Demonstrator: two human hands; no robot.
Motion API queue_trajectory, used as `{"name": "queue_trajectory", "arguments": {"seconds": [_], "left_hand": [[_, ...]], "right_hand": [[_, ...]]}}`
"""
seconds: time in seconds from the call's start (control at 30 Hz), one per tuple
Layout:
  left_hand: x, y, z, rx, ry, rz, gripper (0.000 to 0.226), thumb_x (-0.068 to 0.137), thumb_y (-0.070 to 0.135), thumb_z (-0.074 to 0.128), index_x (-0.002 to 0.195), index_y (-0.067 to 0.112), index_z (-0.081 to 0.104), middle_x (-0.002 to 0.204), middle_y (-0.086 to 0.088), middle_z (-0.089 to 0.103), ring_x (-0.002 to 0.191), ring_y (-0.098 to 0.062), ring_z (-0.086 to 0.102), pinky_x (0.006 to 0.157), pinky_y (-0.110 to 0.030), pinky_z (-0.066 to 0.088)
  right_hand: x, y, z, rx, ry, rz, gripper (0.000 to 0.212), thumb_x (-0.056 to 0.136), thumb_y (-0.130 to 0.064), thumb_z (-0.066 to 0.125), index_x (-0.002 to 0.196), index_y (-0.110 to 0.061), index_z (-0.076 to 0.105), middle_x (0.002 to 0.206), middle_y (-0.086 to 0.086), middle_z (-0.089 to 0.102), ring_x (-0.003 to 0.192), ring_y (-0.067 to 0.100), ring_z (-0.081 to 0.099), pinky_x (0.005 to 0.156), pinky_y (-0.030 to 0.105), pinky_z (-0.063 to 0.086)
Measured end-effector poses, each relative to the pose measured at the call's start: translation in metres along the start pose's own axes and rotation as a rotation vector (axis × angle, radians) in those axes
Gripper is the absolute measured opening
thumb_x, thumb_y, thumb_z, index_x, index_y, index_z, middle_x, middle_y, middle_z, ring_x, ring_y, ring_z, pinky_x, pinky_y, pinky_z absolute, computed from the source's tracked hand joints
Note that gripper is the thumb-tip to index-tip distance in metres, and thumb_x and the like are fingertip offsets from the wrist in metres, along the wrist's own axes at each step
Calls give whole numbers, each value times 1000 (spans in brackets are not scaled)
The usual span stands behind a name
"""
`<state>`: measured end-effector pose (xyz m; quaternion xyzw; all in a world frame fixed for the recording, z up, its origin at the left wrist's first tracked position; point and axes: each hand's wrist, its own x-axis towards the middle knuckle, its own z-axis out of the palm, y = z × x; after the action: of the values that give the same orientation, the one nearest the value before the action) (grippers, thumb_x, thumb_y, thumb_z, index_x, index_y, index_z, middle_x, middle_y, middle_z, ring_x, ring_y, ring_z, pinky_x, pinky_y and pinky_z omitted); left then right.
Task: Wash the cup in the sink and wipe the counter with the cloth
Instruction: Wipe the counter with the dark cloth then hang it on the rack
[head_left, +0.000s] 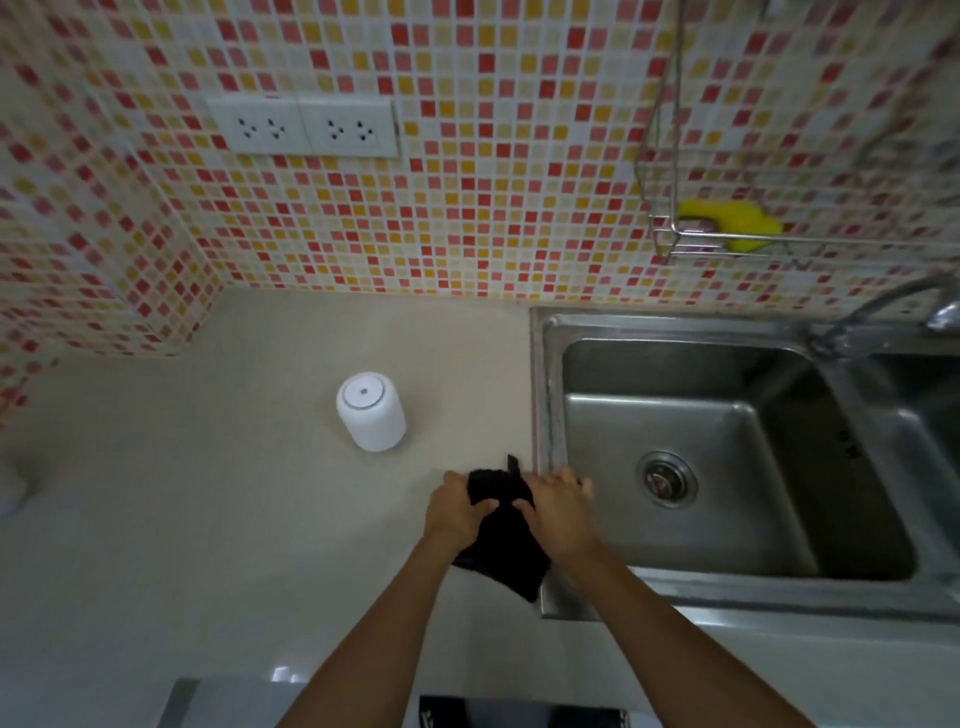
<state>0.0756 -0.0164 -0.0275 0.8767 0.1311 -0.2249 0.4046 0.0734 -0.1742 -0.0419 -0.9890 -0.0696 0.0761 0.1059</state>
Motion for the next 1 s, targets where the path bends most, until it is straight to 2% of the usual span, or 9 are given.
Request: {"name": "queue_trajectory", "arguments": {"seconds": [0.1,0.17,0.27,0.37,0.5,0.53,0.67,0.93,1.0], "left_hand": [[-6,17,-1,82,-68,55,34,92,33,61,65,14,50,64,3,52,76,-20,55,51,-18,30],[-15,35,1,96,-30,114,27,92,30,61,75,15,47,68,7,48,76,-16,51,50,-14,29],[-27,74,8,4,71,235,17,90,22,64,88,14,49,86,-2,60,81,-18,55,58,-11,36],[-37,129,16,-101,112,336,21,89,23,66,81,24,47,88,-2,63,85,-21,60,71,-27,44],[-55,224,23,-345,125,508,17,89,19,68,86,22,52,91,-7,67,89,-26,66,80,-41,52],[-58,246,23,-404,135,536,15,89,17,68,90,17,53,95,-11,68,93,-27,67,83,-44,53],[-62,337,29,-560,158,660,15,89,15,68,92,19,53,100,-14,71,95,-28,69,85,-47,56],[-16,461,37,-461,257,684,30,94,20,61,117,13,44,116,-12,63,105,-26,62,87,-41,55],[4,473,40,-400,265,644,36,93,18,61,123,10,42,119,-17,62,106,-30,63,89,-47,55]], "right_hand": [[1,15,-11,207,-83,-19,20,95,-26,49,101,-15,65,103,9,68,104,27,58,83,35,43],[-3,31,-25,437,-125,18,18,94,-23,51,99,-12,65,102,10,69,96,28,64,79,35,50],[-10,62,-62,595,-48,11,24,94,-23,55,114,-13,63,107,6,69,98,22,64,78,27,47],[-13,105,-126,673,113,-64,18,91,-23,62,106,-14,66,95,0,70,88,15,64,69,21,40],[-22,166,-231,959,252,-112,20,83,-17,73,98,-27,65,91,-14,68,83,-8,62,73,8,45],[-22,179,-252,1043,248,-118,25,81,-14,75,99,-28,64,93,-12,69,87,-8,63,76,8,46],[-13,235,-324,1312,305,-130,36,78,-8,76,106,-29,67,107,7,71,102,23,68,85,39,54],[71,305,-402,1205,510,-40,21,83,-13,74,97,-26,66,131,6,59,106,19,63,78,26,56],[95,318,-402,1113,510,11,19,83,-13,73,98,-22,67,121,4,63,100,16,64,73,21,54]]}}
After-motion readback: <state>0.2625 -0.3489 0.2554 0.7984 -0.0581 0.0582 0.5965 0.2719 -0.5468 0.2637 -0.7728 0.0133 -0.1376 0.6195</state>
